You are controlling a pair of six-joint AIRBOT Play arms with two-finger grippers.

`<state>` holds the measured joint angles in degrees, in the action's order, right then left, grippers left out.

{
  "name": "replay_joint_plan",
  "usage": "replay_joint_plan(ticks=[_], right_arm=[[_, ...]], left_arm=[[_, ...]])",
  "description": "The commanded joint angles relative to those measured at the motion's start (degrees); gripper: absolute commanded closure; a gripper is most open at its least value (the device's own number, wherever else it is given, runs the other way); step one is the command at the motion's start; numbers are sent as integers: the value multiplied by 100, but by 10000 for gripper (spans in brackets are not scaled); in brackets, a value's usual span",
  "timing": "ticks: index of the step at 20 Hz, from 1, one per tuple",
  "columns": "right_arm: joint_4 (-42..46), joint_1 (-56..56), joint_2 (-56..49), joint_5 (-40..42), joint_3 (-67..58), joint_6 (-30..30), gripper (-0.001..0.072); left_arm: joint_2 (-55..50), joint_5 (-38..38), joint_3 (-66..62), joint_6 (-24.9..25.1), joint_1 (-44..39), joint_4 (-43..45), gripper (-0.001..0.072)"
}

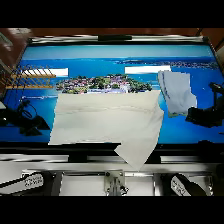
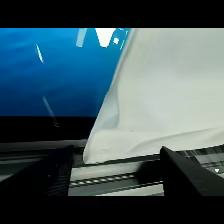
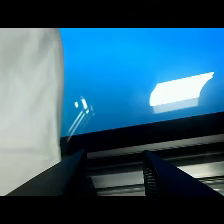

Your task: Fold the shirts.

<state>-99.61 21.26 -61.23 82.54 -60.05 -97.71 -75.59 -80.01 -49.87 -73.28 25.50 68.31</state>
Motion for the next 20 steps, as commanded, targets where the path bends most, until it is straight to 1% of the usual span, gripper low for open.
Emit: replay_joint_plan(ticks=[1,4,9,10,11,12,13,14,15,16,17,18,20], right_arm=[[-535,210,140,-72,210,-96,248],[-616,212,140,-249,210,-94,248],[-616,212,140,-258,210,-87,248],[-614,212,140,-251,210,-68,248],[-616,212,140,-258,210,-42,248],[-612,212,140,-251,210,-26,248],[-614,212,140,-223,221,-31,246],[-614,212,140,-166,282,-37,244],[-619,208,140,-94,407,-63,214],[-658,208,140,-15,623,-79,165],[-730,208,140,26,890,-98,166],[-890,210,140,7,1224,-127,166],[-1355,208,140,-162,1908,-229,166]], left_arm=[[437,643,1123,433,271,-155,73],[402,763,1126,542,269,-146,73],[166,813,1130,557,129,-162,76],[151,898,1130,557,83,-236,113],[142,966,1130,557,48,-385,114],[122,999,1130,560,26,-505,146],[90,1001,1130,555,0,-535,276],[48,992,1134,555,-22,-538,352],[11,992,1143,520,-42,-581,449],[-22,997,1143,461,-59,-647,506],[-44,990,1143,466,-74,-780,579],[-44,990,1141,472,-94,-857,671],[-42,944,1139,485,-111,-929,674]])
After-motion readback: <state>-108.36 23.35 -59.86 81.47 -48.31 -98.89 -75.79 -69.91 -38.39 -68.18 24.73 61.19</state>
